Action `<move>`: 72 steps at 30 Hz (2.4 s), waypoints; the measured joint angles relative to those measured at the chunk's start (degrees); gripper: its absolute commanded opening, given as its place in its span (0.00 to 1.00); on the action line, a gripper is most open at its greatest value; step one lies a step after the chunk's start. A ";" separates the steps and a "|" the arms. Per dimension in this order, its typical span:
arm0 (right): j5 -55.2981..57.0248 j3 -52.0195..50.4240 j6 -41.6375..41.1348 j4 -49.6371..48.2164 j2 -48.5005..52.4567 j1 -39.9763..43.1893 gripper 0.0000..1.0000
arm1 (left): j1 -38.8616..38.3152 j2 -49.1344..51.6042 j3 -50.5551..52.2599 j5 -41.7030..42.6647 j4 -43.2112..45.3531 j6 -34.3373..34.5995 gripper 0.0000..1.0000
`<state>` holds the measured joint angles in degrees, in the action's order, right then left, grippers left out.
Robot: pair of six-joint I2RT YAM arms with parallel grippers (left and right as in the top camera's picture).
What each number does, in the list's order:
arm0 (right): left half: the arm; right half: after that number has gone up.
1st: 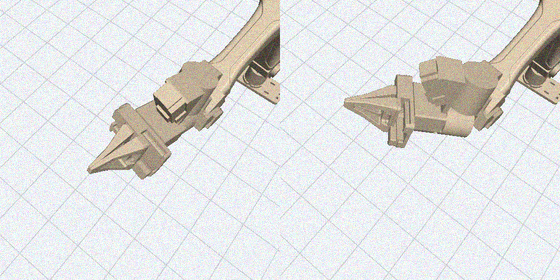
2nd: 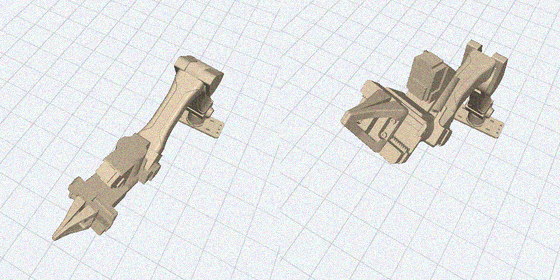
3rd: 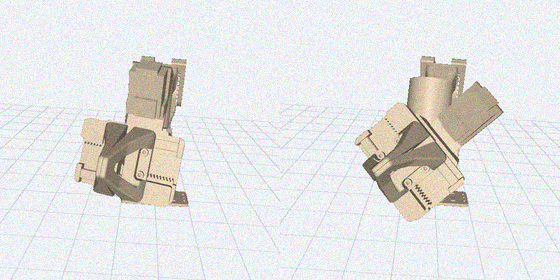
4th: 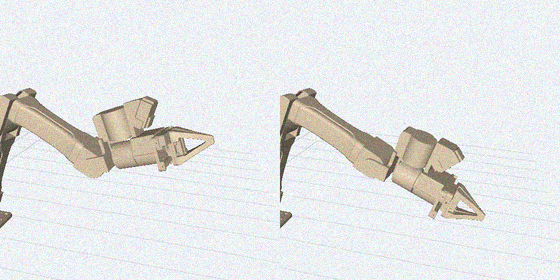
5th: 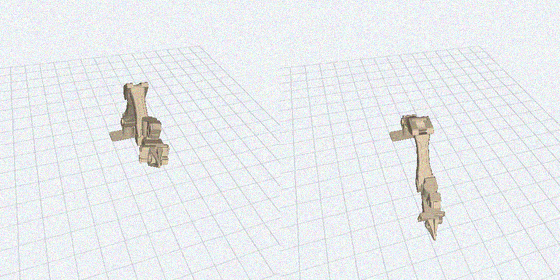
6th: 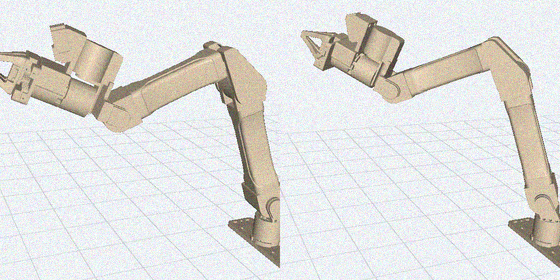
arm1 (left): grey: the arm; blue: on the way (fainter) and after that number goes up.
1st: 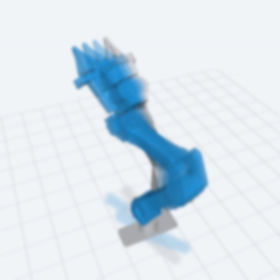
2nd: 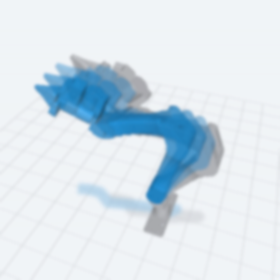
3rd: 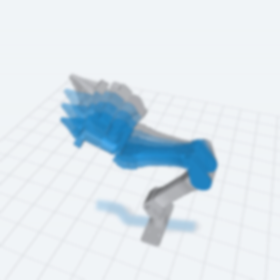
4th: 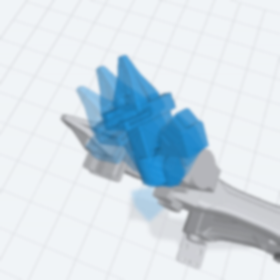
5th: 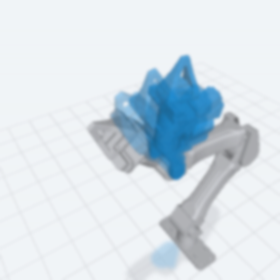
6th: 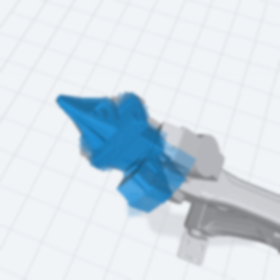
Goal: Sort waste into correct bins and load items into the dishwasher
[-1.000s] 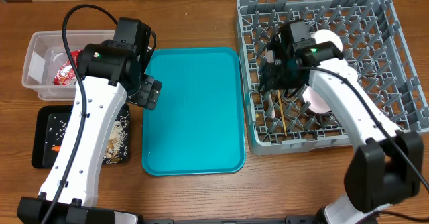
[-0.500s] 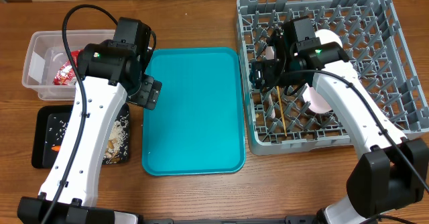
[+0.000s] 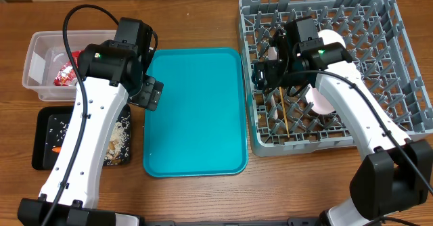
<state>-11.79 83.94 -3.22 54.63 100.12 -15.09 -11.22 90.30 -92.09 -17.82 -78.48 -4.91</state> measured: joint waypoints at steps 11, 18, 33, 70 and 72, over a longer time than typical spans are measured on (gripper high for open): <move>0.55 -0.02 0.11 -2.91 -2.84 0.00 1.00 | 0.00 0.00 0.00 0.00 0.00 0.00 1.00; 0.90 0.00 0.07 -8.68 -17.40 -0.07 1.00 | 0.00 0.00 0.00 0.00 0.00 0.00 1.00; 2.36 -4.04 0.22 -15.98 -47.91 -0.04 1.00 | 0.00 0.00 0.00 0.00 0.02 0.00 1.00; -0.31 -75.17 0.22 -51.15 -99.10 6.86 1.00 | 0.00 0.00 0.00 0.00 0.00 0.00 1.00; -0.42 -76.94 0.24 -52.43 -99.19 6.93 1.00 | 0.00 0.00 0.00 0.00 0.00 0.00 1.00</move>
<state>-12.21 7.01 -2.98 2.20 0.93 -8.16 -11.22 90.30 -92.09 -17.82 -78.48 -4.91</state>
